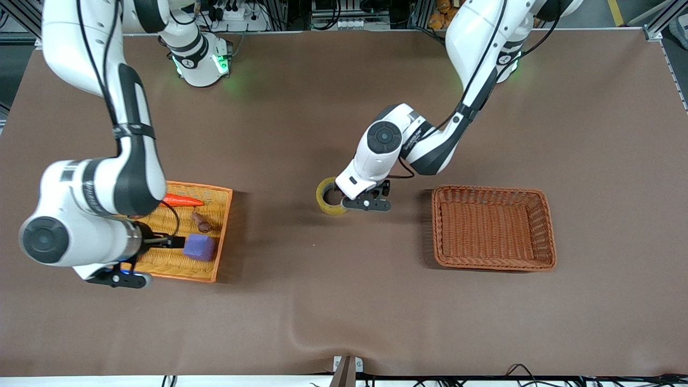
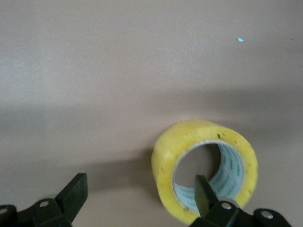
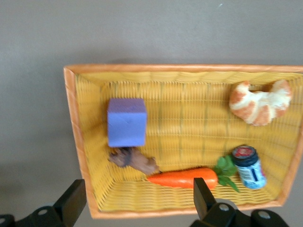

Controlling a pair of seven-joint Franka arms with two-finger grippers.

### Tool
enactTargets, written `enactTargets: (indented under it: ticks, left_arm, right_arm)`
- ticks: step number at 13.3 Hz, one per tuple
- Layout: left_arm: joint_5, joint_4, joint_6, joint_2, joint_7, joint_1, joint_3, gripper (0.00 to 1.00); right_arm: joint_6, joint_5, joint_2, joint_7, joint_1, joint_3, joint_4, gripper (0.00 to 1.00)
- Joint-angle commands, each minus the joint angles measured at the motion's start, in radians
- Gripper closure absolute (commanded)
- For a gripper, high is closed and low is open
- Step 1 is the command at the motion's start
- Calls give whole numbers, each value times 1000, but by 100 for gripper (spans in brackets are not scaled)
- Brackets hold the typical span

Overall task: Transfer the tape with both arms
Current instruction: 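Grasp the tape with the left gripper while the right gripper withdraws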

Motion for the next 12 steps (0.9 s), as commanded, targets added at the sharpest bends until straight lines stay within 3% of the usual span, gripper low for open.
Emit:
enactTargets:
  ticks: [1, 8, 12]
  left_arm:
    - [7, 13, 29, 30, -19, -15, 10, 0]
    - [7, 18, 32, 53, -17, -38, 13, 0]
    - [7, 33, 78, 81, -16, -41, 14, 2]
  right_arm:
    - [-1, -1, -154, -147, -39, 16, -193, 0]
    - [-40, -26, -521, -205, -82, 13, -629, 0]
    - [-135, -67, -607, -297, -145, 13, -665, 0]
